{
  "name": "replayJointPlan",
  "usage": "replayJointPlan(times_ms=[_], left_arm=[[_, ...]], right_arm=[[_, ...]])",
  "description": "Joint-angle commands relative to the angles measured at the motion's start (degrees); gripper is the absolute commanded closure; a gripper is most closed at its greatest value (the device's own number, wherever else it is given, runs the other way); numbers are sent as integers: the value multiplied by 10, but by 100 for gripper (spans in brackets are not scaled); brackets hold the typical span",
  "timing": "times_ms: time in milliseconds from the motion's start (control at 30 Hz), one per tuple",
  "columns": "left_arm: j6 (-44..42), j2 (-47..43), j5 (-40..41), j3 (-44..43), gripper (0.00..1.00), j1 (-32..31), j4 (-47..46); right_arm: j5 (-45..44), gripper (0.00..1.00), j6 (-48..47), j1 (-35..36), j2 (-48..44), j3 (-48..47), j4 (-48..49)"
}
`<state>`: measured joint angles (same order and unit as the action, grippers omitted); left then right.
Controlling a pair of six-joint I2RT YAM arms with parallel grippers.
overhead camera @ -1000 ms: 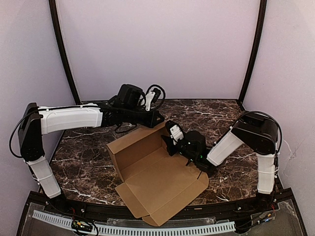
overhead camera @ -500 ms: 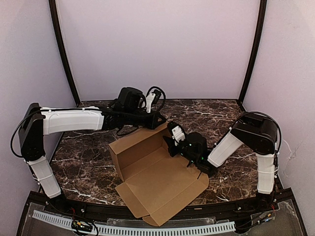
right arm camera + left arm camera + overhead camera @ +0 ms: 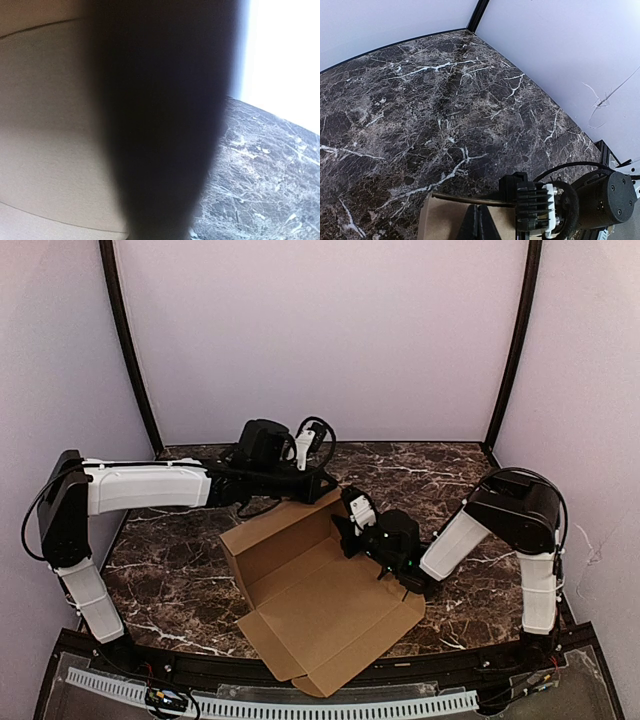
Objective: Fold the paper box
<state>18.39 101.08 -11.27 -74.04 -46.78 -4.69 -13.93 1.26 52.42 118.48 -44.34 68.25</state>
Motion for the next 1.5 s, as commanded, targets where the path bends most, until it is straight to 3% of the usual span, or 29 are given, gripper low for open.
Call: replayJointPlan(times_ms=[0, 67, 133, 233, 367, 567, 667, 833, 933, 1100, 1233, 1467], left_arm=[[-4, 1, 13, 30, 99, -2, 86], [-4, 1, 13, 29, 99, -2, 86], [-4, 1, 12, 29, 99, -2, 86], [-5, 0, 13, 27, 99, -3, 88], [-6, 0, 13, 27, 99, -3, 90], [-2, -2, 9, 26, 99, -3, 89], [-2, -4, 9, 27, 99, -4, 89], [-4, -6, 12, 28, 99, -4, 90], [-6, -5, 18, 28, 99, -4, 94], [-2, -5, 29, 32, 99, -4, 96], [3, -2, 36, 36, 99, -3, 98], [6, 0, 37, 36, 99, -3, 98]], right_arm=[[0, 76, 0, -3, 18, -8, -4], [-1, 66, 0, -3, 23, -14, -8], [-1, 62, 0, -3, 29, -20, -12], [-6, 63, 3, -3, 36, -25, -9], [-13, 73, -1, -3, 42, -30, -10], [-24, 69, -2, -4, 57, -43, -5], [-24, 74, -3, -5, 61, -47, -5], [-24, 98, 0, -7, 63, -42, 11], [-19, 100, 3, -7, 61, -34, 31], [-28, 82, 1, -7, 54, -16, 73], [-39, 73, -9, -7, 44, -17, 85], [-51, 70, -32, -10, 27, -25, 104]])
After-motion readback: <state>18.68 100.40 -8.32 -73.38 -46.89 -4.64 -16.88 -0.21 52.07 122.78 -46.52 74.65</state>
